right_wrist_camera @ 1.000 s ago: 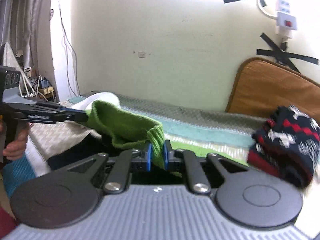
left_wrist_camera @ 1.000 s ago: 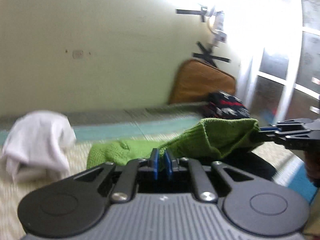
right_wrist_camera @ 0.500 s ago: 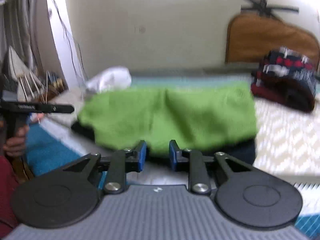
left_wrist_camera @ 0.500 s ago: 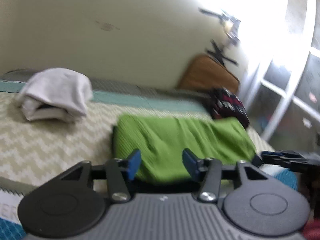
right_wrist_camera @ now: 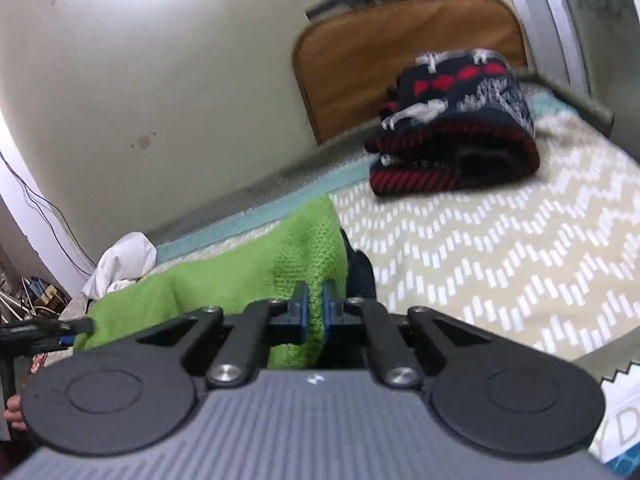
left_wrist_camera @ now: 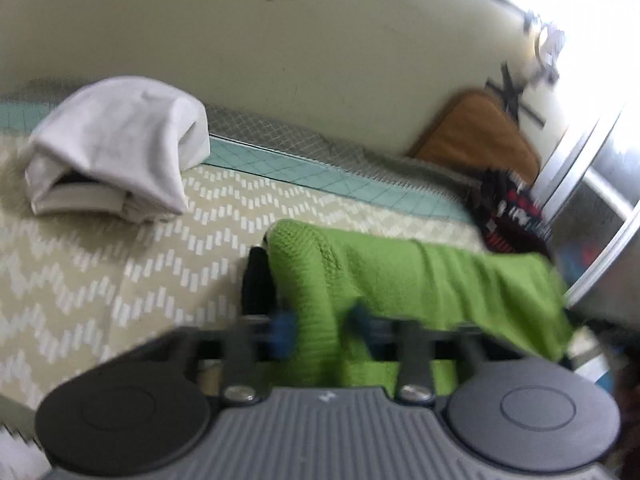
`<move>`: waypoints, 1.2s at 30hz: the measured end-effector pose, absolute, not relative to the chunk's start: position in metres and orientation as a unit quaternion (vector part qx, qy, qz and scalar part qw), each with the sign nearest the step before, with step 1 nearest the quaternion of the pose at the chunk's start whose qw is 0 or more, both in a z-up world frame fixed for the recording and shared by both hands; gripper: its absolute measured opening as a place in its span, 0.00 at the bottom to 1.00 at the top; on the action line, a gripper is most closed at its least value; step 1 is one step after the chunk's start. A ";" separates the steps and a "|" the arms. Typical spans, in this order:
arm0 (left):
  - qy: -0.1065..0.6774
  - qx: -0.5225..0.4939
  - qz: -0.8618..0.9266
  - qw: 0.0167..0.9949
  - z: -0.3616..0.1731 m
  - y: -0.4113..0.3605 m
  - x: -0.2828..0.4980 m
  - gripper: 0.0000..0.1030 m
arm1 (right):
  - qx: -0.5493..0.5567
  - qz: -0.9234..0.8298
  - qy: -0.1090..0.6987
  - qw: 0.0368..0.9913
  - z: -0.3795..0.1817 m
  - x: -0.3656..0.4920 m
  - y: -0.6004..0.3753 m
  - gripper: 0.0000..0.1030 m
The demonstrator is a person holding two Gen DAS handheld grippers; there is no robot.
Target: Fold small clothes
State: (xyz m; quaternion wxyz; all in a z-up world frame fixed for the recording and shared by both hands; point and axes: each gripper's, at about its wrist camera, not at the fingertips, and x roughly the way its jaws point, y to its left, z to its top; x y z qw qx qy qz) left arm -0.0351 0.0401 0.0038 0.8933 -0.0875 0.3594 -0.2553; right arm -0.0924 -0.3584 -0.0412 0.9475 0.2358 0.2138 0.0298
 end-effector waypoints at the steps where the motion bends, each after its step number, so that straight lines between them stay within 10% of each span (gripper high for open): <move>1: 0.355 -0.075 -0.252 0.897 0.006 0.038 -0.036 0.12 | 0.242 0.032 0.201 0.949 -0.034 -0.101 -0.360 0.09; 5: 0.362 -0.057 -0.233 0.901 0.005 0.042 -0.032 0.12 | 0.216 0.014 0.195 0.957 -0.029 -0.121 -0.354 0.09; 12: 0.341 -0.063 -0.218 0.912 0.016 0.058 -0.046 0.43 | 0.189 -0.037 0.202 0.960 -0.044 -0.105 -0.350 0.29; 21: 0.293 -0.053 -0.294 0.908 0.035 -0.003 -0.049 0.43 | 0.175 0.172 0.223 0.944 -0.033 -0.013 -0.251 0.30; 29: 0.300 0.086 -0.275 0.910 -0.010 -0.031 -0.051 0.36 | 0.145 0.042 0.253 0.956 -0.066 -0.005 -0.302 0.00; 36: 0.261 0.106 -0.259 0.924 -0.018 -0.044 -0.055 0.40 | 0.288 0.034 0.200 0.936 -0.089 -0.037 -0.359 0.00</move>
